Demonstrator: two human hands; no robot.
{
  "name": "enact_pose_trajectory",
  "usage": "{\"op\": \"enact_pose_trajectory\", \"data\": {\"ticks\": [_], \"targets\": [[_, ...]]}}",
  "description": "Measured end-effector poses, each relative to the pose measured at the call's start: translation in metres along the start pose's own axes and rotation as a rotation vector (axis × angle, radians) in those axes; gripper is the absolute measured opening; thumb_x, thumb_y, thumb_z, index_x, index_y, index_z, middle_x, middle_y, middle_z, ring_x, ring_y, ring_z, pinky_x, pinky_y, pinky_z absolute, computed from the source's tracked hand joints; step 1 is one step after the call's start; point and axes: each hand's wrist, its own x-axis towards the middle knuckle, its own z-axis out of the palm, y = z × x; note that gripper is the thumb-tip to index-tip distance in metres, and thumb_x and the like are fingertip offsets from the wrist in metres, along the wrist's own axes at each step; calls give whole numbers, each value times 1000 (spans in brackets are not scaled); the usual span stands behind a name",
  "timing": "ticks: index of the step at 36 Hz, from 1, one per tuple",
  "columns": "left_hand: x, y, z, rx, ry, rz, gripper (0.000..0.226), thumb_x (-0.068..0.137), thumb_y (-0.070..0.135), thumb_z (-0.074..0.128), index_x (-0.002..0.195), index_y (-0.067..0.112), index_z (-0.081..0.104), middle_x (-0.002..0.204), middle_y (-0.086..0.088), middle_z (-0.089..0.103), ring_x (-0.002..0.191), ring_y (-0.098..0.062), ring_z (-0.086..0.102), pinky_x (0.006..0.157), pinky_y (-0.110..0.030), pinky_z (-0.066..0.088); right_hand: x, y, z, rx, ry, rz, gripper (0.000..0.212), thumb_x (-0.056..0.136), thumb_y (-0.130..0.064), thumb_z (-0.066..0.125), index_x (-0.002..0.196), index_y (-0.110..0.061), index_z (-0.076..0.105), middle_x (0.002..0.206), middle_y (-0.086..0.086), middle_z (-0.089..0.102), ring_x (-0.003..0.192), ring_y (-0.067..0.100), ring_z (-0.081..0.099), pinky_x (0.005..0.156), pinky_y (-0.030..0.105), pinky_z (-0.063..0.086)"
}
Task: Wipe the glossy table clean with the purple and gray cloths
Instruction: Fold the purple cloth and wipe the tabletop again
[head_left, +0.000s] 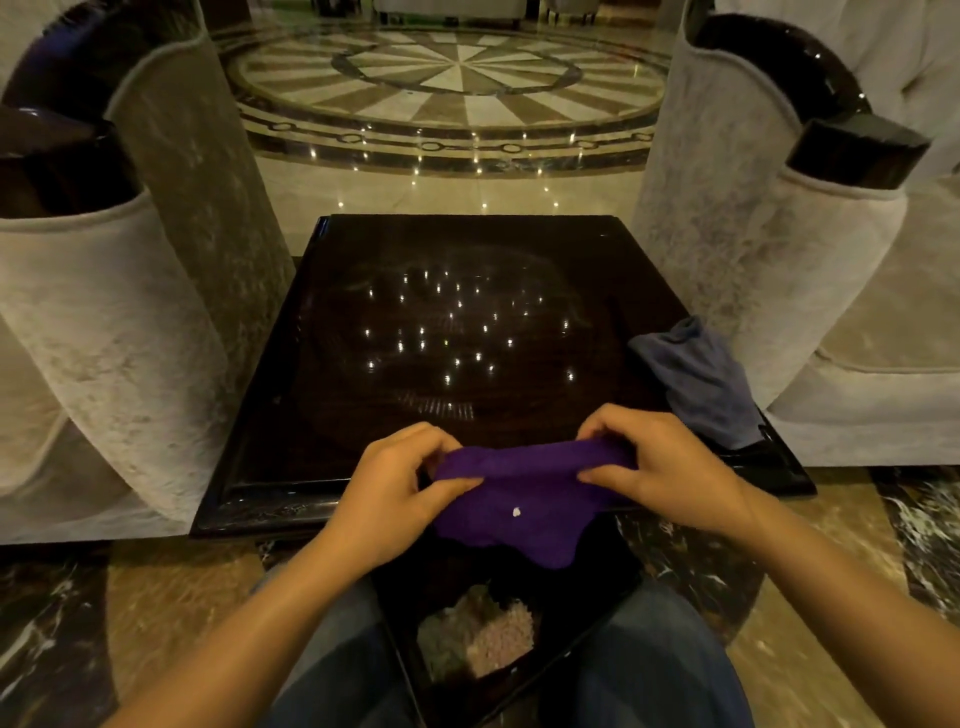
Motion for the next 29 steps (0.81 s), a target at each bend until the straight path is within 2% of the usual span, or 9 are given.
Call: {"op": "enact_pose_trajectory", "data": {"ticks": [2, 6, 8, 10, 14, 19, 25, 27, 29], "targets": [[-3, 0, 3, 35, 46, 46, 7, 77, 22, 68, 76, 21, 61, 74, 13, 57, 72, -10, 56, 60, -17, 42, -6, -4, 5, -81, 126, -62, 18, 79, -15, 68, 91, -25, 59, 87, -9, 61, 81, 4, 58, 72, 13, 44], [-15, -9, 13, 196, -64, 44, 20, 82, 29, 61, 84, 10, 61, 73, 18, 48, 70, -3, 51, 64, -19, 38, -21, -5, 23, -250, 41, -62, 17, 87, -17, 57, 101, -8, 62, 96, 8, 64, 90, 21, 60, 79, 32, 48], [-21, -10, 16, 216, -33, 63, 29, 82, 38, 52, 83, 10, 60, 75, 13, 50, 70, 0, 48, 63, -14, 36, -28, -9, 26, -260, 119, -81, 23, 86, -21, 50, 95, -5, 64, 88, 8, 67, 83, 17, 59, 73, 27, 47], [-21, -8, 16, 215, -19, 52, 36, 81, 41, 43, 82, 10, 59, 76, 8, 53, 71, -2, 48, 66, -16, 36, -31, -12, 30, -259, 154, -72, 28, 84, -24, 46, 92, -5, 65, 83, 9, 67, 79, 15, 58, 68, 24, 47], [-22, -9, 20, 288, -63, 105, 32, 82, 36, 44, 79, 7, 58, 72, -4, 60, 69, -6, 48, 66, -20, 35, -35, -11, 37, -287, 142, -23, 25, 83, -22, 48, 90, -6, 66, 81, 8, 68, 75, 19, 64, 68, 18, 41], [-28, -13, 25, 337, -101, 155, 29, 83, 33, 45, 79, 8, 59, 72, -7, 61, 70, -11, 47, 64, -24, 36, -40, -6, 46, -261, 210, 8, 12, 78, -8, 58, 85, -4, 67, 75, 9, 68, 71, 19, 61, 65, 22, 40], [-33, -11, 29, 299, -85, 208, 15, 83, 27, 47, 81, 13, 53, 75, -5, 60, 73, -11, 47, 65, -24, 37, -49, -6, 46, -264, 227, 4, 27, 79, -23, 45, 83, -7, 67, 73, 5, 67, 71, 13, 58, 68, 23, 35], [-27, -12, 28, 353, -119, 230, 22, 84, 29, 46, 78, 11, 57, 73, -5, 61, 70, -13, 50, 64, -24, 35, -48, -6, 44, -286, 238, 7, 25, 79, -22, 48, 82, -7, 67, 71, 6, 67, 68, 18, 61, 66, 24, 35], [-29, -13, 29, 358, -120, 224, 25, 84, 28, 45, 76, 9, 59, 72, -4, 61, 70, -10, 48, 64, -24, 35, -53, -6, 49, -315, 226, -3, 26, 78, -22, 47, 81, -7, 68, 70, 5, 67, 70, 12, 55, 65, 23, 34]]}}
